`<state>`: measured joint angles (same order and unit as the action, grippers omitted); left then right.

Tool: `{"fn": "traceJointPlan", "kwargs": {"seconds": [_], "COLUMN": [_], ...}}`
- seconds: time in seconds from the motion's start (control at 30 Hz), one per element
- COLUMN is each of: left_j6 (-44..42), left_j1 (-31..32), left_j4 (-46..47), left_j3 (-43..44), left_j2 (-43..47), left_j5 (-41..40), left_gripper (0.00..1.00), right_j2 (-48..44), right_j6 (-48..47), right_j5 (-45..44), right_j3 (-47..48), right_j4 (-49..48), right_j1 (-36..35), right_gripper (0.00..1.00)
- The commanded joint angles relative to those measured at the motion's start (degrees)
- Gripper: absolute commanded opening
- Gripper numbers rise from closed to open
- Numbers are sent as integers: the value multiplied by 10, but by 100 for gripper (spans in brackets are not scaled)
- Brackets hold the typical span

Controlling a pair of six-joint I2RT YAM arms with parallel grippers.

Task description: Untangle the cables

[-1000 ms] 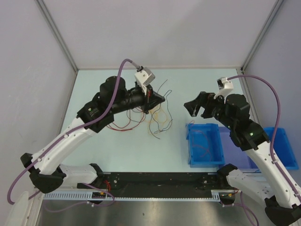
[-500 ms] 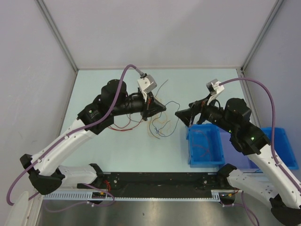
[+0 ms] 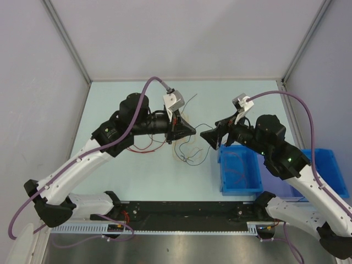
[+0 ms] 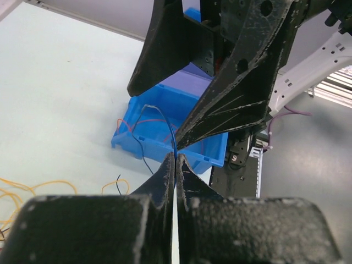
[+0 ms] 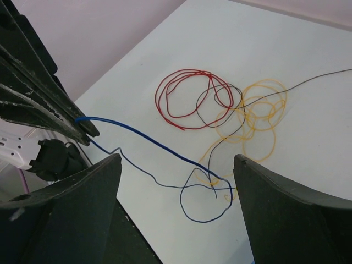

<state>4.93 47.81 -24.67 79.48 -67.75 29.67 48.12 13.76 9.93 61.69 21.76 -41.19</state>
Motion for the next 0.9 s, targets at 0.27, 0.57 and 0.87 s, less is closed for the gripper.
{"fn": "traceJointPlan", "kwargs": {"seconds": [0.27, 0.57, 0.87], "left_j6": [3, 10, 23], "left_j1": [-3, -6, -12], "left_j4": [22, 30, 45], "left_j3": [-21, -32, -57], "left_j2": [2, 9, 24], "left_j5": [49, 57, 43], "left_gripper": [0, 0, 4], "right_j2": [7, 22, 31], "right_j6": [-22, -29, -25], "right_j5": [-46, -72, -99], "right_j3": [1, 1, 1], "right_j4": [-32, -32, -37], "right_j1": [-29, -62, -92], "right_gripper": [52, 19, 3]}}
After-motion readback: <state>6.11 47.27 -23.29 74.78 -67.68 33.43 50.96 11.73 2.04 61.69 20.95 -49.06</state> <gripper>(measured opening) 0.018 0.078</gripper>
